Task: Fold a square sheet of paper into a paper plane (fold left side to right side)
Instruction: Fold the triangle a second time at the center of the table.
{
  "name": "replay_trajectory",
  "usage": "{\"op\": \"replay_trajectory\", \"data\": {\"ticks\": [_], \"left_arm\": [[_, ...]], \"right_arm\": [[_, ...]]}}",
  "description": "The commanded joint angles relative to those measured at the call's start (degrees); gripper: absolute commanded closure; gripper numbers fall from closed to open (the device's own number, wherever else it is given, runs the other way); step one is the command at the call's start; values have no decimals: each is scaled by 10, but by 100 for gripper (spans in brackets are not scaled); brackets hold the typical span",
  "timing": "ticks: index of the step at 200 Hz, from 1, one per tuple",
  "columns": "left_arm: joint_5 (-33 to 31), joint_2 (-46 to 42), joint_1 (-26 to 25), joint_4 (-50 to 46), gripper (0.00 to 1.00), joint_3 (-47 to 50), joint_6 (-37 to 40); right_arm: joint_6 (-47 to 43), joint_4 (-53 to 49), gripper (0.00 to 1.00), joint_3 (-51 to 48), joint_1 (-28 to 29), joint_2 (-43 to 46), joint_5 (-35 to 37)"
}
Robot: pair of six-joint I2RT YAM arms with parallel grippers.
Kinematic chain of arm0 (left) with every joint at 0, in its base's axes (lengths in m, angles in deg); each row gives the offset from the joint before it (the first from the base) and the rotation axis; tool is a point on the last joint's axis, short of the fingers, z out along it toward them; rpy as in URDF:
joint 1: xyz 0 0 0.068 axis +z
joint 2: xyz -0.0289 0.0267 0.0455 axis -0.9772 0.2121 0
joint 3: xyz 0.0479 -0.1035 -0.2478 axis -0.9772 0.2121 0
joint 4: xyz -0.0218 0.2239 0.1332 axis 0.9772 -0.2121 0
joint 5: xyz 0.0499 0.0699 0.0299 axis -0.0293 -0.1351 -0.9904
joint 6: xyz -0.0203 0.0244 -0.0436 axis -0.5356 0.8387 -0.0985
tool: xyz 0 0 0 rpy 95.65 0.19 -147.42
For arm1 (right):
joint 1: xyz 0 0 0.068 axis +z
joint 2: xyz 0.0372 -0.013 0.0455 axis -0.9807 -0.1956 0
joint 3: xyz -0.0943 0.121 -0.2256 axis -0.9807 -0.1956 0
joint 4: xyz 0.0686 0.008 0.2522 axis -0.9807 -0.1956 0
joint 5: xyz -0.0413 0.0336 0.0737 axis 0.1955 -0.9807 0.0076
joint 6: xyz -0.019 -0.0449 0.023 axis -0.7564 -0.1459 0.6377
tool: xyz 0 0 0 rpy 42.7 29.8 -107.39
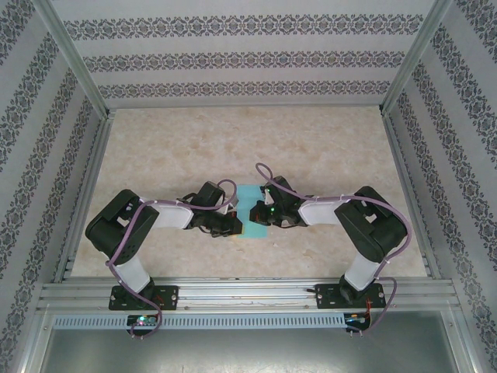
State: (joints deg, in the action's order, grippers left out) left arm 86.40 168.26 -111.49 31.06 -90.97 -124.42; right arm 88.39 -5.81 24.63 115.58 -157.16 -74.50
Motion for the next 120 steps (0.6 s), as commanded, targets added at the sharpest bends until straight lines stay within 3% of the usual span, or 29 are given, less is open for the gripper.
{"op": "replay_trajectory", "data": {"ticks": [1, 76, 120], "left_arm": [[-45, 19, 3, -63, 100, 27, -4], [2, -28, 3, -58, 100, -8, -23], [15, -8, 3, -54, 100, -33, -17]], "right_arm": [[-7, -15, 100, 0, -10, -4, 28], [-6, -10, 100, -18, -10, -18, 12], [-2, -5, 100, -19, -9, -17, 9]]}}
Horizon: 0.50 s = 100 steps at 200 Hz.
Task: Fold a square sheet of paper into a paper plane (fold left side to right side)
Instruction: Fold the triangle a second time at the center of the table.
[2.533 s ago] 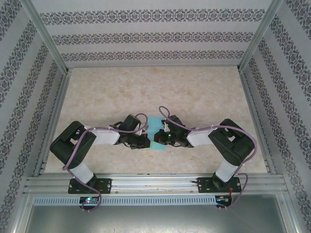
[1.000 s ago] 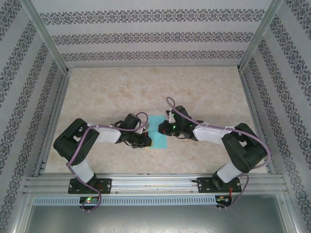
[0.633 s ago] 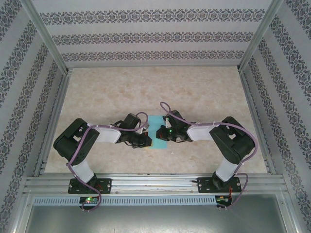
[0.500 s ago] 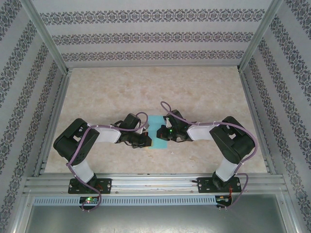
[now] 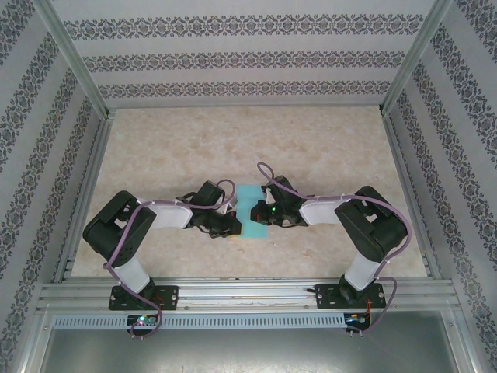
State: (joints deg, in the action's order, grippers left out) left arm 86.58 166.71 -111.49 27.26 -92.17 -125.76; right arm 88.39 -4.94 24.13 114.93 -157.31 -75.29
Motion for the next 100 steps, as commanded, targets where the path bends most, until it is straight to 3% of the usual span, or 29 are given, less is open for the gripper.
{"op": "replay_trajectory", "data": {"ticks": [1, 100], "left_arm": [[14, 8, 3, -15, 100, -22, -4], [9, 80, 3, 11, 100, -71, 9]], "right_arm": [[-2, -13, 100, -14, -3, -16, 17], [0, -14, 100, -18, -1, -17, 19]]}}
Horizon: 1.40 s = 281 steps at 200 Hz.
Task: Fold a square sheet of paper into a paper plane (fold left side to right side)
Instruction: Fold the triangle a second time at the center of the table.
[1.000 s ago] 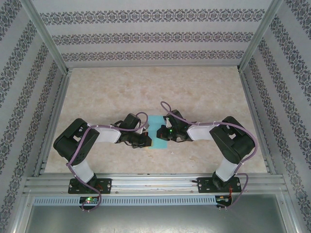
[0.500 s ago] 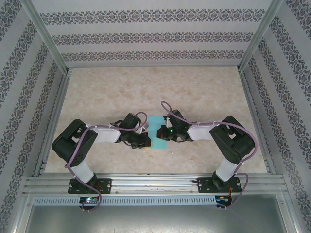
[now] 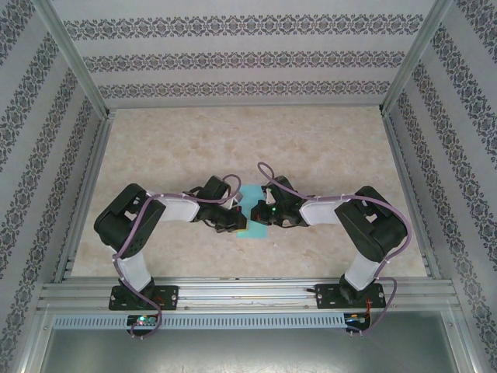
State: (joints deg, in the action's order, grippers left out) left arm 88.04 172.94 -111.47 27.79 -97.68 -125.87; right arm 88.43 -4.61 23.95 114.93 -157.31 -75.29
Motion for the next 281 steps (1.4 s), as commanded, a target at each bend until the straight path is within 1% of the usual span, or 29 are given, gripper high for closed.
{"op": "replay_trajectory", "data": {"ticks": [1, 41, 75, 110, 169, 214, 235, 248, 265, 281], "left_arm": [[-6, 18, 3, 6, 100, -16, 11], [-26, 19, 3, -15, 100, -20, 28], [-34, 4, 3, -26, 100, 5, 35], [-21, -13, 2, -27, 100, 43, 38], [-3, -49, 0, -41, 100, 97, 70], [-26, -92, 1, -55, 100, 111, 74], [-35, -130, 7, -49, 100, 107, 69], [-41, -155, 16, -50, 100, 100, 71], [-49, -178, 31, -56, 91, 87, 77], [-46, -180, 47, -48, 82, 73, 82]], "right_arm": [[-1, -18, 100, -16, -1, -17, 19], [-3, -25, 100, -16, -1, -16, 24], [-9, -34, 100, -21, -10, -14, 26], [-20, -44, 100, -24, -22, -13, 25], [-30, -51, 100, -25, -35, -17, 23], [-32, -45, 100, -16, -32, -4, 10], [-28, -30, 100, -5, -30, 8, -6], [-25, -24, 91, 2, -30, 22, -10], [-34, -27, 78, 9, -32, 48, -5], [-48, -37, 65, 9, -42, 77, 10]]}}
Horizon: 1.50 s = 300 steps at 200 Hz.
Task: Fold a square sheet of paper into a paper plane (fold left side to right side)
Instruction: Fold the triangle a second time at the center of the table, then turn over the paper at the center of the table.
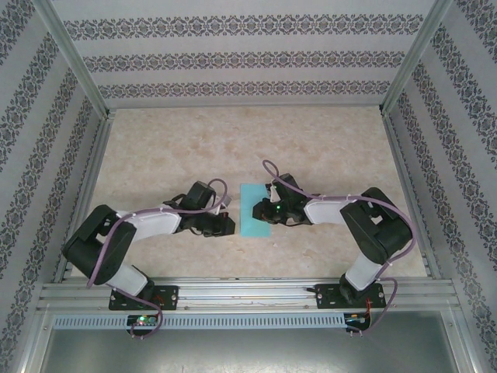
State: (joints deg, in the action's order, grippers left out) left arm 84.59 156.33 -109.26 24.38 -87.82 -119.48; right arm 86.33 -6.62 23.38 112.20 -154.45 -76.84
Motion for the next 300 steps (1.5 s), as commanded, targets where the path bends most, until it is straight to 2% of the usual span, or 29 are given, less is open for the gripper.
{"op": "replay_trajectory", "data": {"ticks": [1, 32, 68, 92, 113, 132, 157, 171, 219, 269, 300], "left_arm": [[-11, -13, 26, -14, 82, -26, 19], [18, 41, 46, 24, 71, -63, 19], [55, 104, 47, 77, 64, -97, 10], [81, 133, 46, 103, 62, -106, 5], [89, 154, 46, 118, 63, -112, 1], [98, 169, 46, 138, 74, -114, -8], [93, 165, 45, 157, 94, -109, -13], [80, 149, 46, 168, 100, -99, -15], [40, 87, 47, 223, 100, -53, -46], [38, 86, 47, 235, 100, -44, -58], [35, 88, 47, 237, 100, -40, -61]], "right_arm": [[-28, -18, 64, 14, -15, 51, 27], [-50, -25, 43, -13, -40, 100, 49], [-58, -22, 34, -50, -55, 136, 51], [-60, -19, 33, -62, -56, 142, 45], [-59, -15, 35, -67, -56, 140, 35], [-60, -12, 37, -69, -55, 137, 27], [-57, -4, 40, -72, -56, 132, 14], [-47, 14, 42, -77, -56, 129, 3], [1, 112, 42, -103, -56, 122, -24], [44, 222, 43, -99, -54, 69, -50], [53, 249, 46, -82, -43, 31, -53]]}}
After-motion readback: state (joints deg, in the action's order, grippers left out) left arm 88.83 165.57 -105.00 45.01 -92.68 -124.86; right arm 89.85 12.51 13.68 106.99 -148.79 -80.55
